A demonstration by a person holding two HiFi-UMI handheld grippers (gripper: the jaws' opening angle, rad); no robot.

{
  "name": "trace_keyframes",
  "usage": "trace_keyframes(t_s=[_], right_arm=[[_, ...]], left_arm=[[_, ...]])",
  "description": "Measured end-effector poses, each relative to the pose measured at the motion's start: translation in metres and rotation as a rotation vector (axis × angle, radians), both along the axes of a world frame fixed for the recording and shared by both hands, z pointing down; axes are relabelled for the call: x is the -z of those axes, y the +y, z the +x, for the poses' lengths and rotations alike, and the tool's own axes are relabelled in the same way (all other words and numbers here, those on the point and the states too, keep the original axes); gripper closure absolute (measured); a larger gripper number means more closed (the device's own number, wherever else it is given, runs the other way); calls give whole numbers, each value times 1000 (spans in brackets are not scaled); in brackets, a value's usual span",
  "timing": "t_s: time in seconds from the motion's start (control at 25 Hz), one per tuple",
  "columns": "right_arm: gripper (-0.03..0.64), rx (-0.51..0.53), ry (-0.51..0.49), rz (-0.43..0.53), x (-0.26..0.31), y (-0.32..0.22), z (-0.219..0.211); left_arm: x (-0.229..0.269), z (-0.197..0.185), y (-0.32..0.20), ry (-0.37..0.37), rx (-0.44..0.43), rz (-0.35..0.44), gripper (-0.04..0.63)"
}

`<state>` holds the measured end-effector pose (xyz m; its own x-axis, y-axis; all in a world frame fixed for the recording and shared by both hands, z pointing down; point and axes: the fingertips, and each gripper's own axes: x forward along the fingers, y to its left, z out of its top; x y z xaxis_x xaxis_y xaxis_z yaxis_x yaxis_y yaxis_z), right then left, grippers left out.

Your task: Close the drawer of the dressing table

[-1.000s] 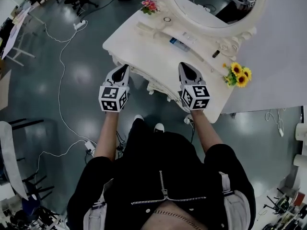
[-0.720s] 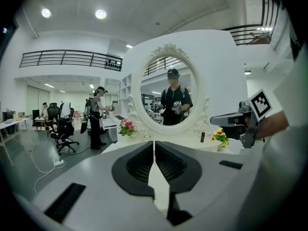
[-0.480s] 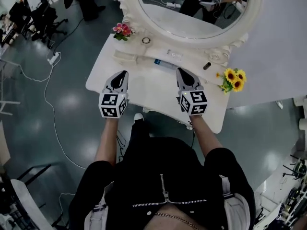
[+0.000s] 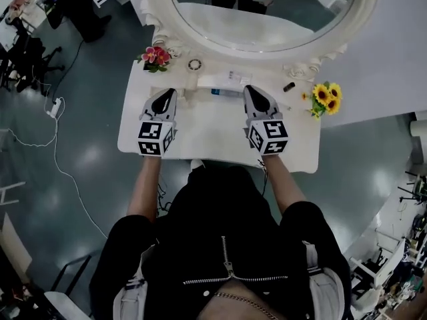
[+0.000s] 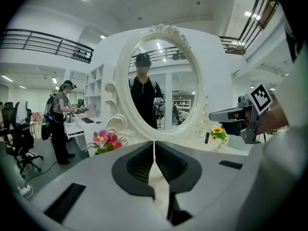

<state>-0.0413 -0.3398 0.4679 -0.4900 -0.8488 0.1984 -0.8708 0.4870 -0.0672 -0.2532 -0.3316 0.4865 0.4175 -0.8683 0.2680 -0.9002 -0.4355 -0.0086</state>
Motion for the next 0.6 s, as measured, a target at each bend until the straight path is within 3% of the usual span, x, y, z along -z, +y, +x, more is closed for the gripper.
trace_keyframes(t_s=[0.32, 0.6], right_arm=[[612, 26, 8, -15, -4, -18, -15], [612, 71, 26, -25, -5, -27, -24]], left_arm=[[-15, -19, -8, 21, 37, -34, 566], [-69, -61, 2, 42, 152, -170, 541]])
